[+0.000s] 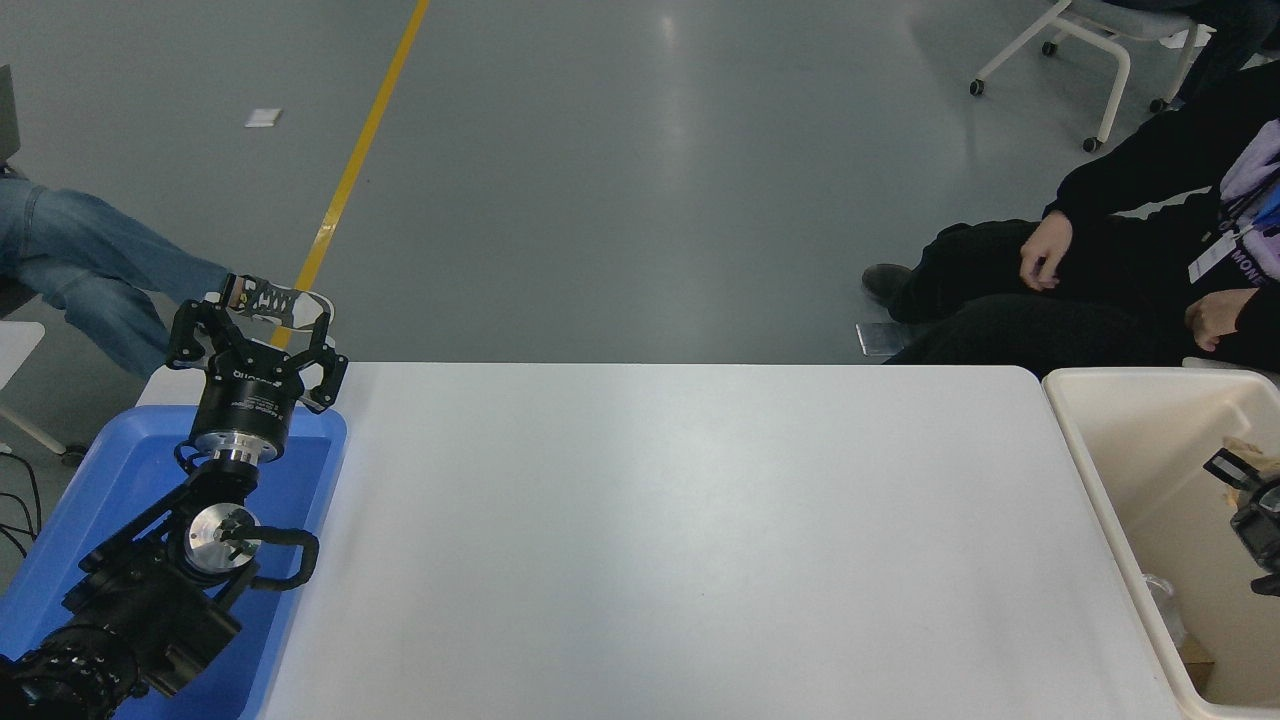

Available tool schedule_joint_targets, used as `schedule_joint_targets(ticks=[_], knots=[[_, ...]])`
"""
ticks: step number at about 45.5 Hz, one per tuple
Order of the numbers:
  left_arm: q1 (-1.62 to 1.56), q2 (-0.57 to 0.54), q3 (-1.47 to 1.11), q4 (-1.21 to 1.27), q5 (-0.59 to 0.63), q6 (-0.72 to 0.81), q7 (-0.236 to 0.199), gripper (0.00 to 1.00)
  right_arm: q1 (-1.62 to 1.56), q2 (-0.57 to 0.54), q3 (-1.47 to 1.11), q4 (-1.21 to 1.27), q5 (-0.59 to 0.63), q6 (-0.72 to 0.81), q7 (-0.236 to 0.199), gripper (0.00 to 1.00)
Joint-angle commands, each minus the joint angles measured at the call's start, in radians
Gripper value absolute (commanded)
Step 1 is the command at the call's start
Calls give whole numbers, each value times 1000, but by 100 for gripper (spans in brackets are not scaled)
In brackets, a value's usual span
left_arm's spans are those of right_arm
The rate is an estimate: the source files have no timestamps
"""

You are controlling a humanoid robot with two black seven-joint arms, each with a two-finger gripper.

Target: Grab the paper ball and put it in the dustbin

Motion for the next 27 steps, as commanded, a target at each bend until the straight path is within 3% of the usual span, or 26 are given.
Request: schedule_joint_targets(ticks=[1, 4, 10, 19, 21, 27], knots=[[0, 0, 0, 0, 0, 0, 0, 99, -6, -2, 17, 7, 10, -115, 2, 68], [0, 0, 0, 0, 0, 0, 0, 99, 3, -3, 18, 10, 17, -123, -1, 79], [0, 0, 0, 0, -1, 0, 0, 99, 3, -3, 18, 17, 18, -121, -1, 82], [0, 0, 0, 0, 0, 1, 0, 99, 34, -19, 18, 90, 18, -121, -1, 95], [0, 0, 0, 0, 0, 0, 0, 99, 63, -41, 18, 128, 18, -115, -1, 100], [0, 0, 0, 0, 0, 0, 0, 99, 196, -170, 17, 387, 18, -112, -1, 100]])
